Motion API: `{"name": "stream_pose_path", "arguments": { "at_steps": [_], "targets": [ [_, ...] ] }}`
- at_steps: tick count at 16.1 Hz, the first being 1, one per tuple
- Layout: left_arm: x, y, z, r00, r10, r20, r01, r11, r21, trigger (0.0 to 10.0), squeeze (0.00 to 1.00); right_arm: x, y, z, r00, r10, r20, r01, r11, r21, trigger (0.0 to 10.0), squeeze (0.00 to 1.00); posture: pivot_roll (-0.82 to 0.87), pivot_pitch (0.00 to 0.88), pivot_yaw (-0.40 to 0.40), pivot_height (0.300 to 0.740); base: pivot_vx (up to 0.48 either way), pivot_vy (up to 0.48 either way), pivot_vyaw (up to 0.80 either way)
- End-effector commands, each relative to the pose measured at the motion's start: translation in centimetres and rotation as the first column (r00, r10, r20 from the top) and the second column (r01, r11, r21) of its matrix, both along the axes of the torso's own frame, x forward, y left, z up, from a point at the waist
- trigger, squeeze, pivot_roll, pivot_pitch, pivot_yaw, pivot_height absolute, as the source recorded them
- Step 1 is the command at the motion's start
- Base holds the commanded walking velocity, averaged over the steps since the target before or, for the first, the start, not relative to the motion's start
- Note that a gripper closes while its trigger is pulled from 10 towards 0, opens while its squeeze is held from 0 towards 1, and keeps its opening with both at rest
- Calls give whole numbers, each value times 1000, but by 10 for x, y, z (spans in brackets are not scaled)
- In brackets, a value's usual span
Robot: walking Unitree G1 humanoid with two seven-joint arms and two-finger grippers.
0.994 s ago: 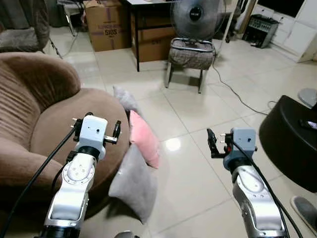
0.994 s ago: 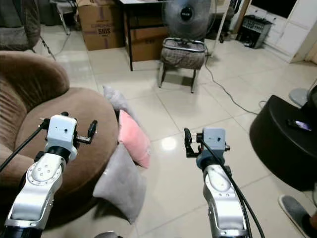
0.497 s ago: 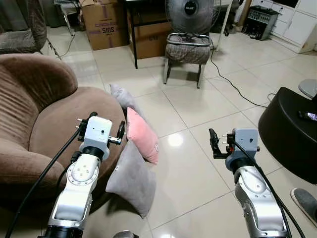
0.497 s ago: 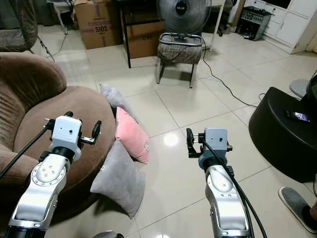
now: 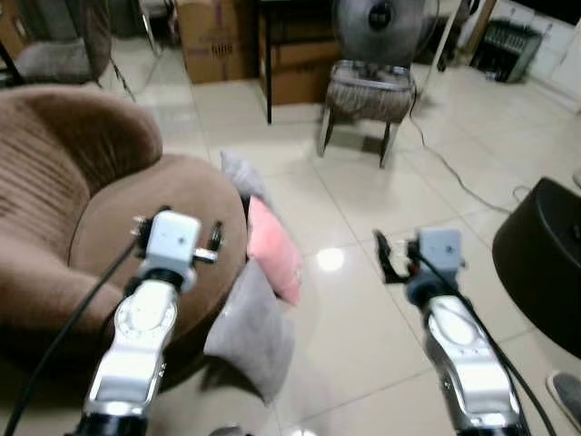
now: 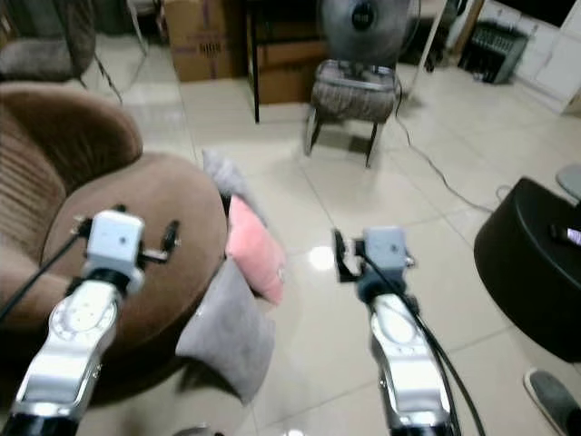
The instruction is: Move the pillow to the sofa from floor
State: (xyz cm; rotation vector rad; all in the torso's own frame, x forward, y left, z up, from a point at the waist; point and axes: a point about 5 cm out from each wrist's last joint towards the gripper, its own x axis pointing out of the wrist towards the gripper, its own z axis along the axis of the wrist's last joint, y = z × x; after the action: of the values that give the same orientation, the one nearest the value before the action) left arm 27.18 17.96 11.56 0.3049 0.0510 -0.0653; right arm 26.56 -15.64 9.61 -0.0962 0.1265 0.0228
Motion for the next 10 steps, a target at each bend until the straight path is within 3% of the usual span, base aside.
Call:
{"name": "stream_pose_path", "arguments": {
  "at_steps": [1, 8, 10],
  "targets": [
    [1, -7, 1, 1000, -23, 9, 23, 1000, -11, 10000, 0, -2, -11, -4, 999, -38, -16, 37, 999, -16, 10000, 0, -14, 0, 1, 740, 244, 0, 0],
    [1, -7, 0, 1000, -23, 8, 23, 1000, -18, 10000, 0, -1, -11, -4, 1000, -5, -20, 4, 999, -51, 10000, 0, -16, 0, -5, 740, 273, 0, 0],
    [1, -8, -1, 1000, -26, 6, 26, 1000, -18, 10000, 0, -1, -11, -5, 999, -22, -25, 21, 999, -45, 10000, 0, -17, 0, -5, 740, 291, 0, 400]
  ]
}}
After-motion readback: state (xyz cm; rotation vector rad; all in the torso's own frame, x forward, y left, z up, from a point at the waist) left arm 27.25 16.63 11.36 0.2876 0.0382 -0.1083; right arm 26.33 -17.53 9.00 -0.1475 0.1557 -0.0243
